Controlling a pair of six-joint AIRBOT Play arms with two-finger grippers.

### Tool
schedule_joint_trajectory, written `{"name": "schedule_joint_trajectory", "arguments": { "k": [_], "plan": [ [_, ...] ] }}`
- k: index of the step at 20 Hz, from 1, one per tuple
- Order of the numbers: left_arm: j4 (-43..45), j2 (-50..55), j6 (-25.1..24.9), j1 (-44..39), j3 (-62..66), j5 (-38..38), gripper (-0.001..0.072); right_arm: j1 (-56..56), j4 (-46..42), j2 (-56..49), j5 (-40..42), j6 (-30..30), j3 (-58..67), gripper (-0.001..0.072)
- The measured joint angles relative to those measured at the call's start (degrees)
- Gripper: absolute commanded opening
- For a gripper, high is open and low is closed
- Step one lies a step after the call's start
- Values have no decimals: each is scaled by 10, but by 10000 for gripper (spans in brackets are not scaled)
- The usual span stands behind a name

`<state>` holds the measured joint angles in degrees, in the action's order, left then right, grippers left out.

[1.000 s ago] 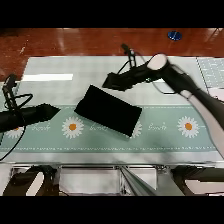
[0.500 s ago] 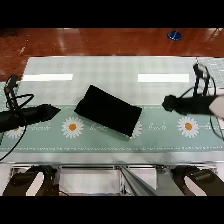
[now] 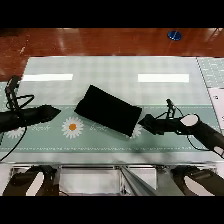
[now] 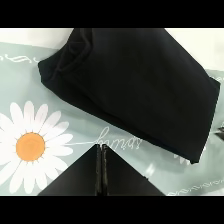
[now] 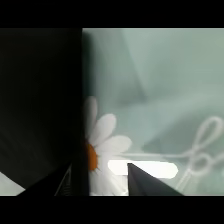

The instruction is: Fold the shirts.

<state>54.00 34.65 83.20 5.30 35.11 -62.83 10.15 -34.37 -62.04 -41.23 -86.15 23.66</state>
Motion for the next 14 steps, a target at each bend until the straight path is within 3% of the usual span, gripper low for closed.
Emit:
{"name": "schedule_joint_trajectory", "arguments": {
  "k": [5,6,8,14],
  "plan": [
    [0,0,0,0,0,-12,18,6,118,-114,-13,107,61,390],
    [0,0,0,0,0,-12,18,14,124,-136,-17,117,81,321],
    [0,0,0,0,0,-14,18,37,129,-177,-26,132,121,25],
    [0,0,0,0,0,-13,18,81,121,-227,-109,167,290,30]
  ]
}}
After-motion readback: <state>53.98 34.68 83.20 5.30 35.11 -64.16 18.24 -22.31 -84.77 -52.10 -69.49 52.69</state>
